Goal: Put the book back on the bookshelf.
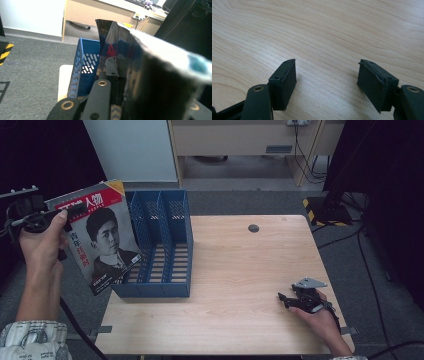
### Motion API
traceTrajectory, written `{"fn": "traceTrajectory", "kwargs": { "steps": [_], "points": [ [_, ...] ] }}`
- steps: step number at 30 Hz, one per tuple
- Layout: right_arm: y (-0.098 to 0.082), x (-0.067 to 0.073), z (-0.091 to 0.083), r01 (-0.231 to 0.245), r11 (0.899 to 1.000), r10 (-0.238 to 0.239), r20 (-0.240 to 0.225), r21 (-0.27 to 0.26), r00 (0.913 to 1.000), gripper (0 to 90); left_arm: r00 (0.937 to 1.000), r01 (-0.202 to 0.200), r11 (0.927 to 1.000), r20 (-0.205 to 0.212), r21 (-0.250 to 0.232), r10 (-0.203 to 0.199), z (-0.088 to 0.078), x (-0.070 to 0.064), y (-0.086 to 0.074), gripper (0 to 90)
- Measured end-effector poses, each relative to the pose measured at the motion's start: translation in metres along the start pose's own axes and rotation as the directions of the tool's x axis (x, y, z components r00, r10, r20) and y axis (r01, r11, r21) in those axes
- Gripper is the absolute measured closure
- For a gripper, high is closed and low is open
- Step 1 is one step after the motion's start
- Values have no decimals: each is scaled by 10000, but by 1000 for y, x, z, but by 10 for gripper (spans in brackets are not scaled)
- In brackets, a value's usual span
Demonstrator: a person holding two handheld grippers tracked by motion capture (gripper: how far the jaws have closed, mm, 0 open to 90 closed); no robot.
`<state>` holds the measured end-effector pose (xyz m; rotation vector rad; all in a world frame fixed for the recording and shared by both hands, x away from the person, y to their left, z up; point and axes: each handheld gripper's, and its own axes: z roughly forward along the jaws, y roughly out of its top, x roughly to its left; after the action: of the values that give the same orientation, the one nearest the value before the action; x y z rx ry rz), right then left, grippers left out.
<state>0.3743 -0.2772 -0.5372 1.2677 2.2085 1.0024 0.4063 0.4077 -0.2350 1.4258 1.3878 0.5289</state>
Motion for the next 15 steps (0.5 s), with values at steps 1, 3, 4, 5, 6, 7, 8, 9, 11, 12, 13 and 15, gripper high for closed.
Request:
{"fn": "traceTrajectory", "kwargs": {
  "steps": [1,3,4,5,6,7,8,9,11,12,13,15],
  "points": [
    [0,0,0,0,10000,0,0,0,10000,314,10000,0,10000,0,0,0,0,0,0,865],
    [0,0,0,-2,10000,2,-2,0,10000,314,10000,10,10000,-85,11,-10,4,2,-1,865],
    [0,0,0,20,10000,-20,-7,9,10000,314,9999,-36,10000,-156,50,37,6,2,-1,865],
    [0,0,0,20,10000,-20,-7,9,10000,314,9997,-84,9999,-207,62,85,8,2,-1,865],
    [0,0,0,23,10000,-23,-7,9,10000,314,9997,-90,10000,-237,42,91,10,3,-1,865],
    [0,0,0,23,10000,-23,-7,9,10000,314,9997,-90,10000,-237,42,91,10,3,-1,865],
    [0,0,0,-4,10000,4,-1,0,10000,314,9995,-107,9999,-295,-1,106,10,3,0,864],
    [0,0,0,-4,10000,4,-1,0,10000,314,9995,-107,9999,-295,-1,106,10,3,0,865],
    [0,0,0,-2,10000,2,-1,-3,10000,314,9991,-137,9999,-408,-47,135,9,4,2,865],
    [0,0,0,-3,10000,3,-1,-2,10000,314,9986,-201,9998,-487,-39,199,7,5,4,865],
    [0,0,0,-2,10000,2,-1,-2,10000,314,9985,-208,9998,-511,-72,204,6,6,5,865],
    [0,0,0,-3,10000,3,-1,1,10000,314,9987,-161,9997,-488,-189,151,5,9,5,865]
  ]
}}
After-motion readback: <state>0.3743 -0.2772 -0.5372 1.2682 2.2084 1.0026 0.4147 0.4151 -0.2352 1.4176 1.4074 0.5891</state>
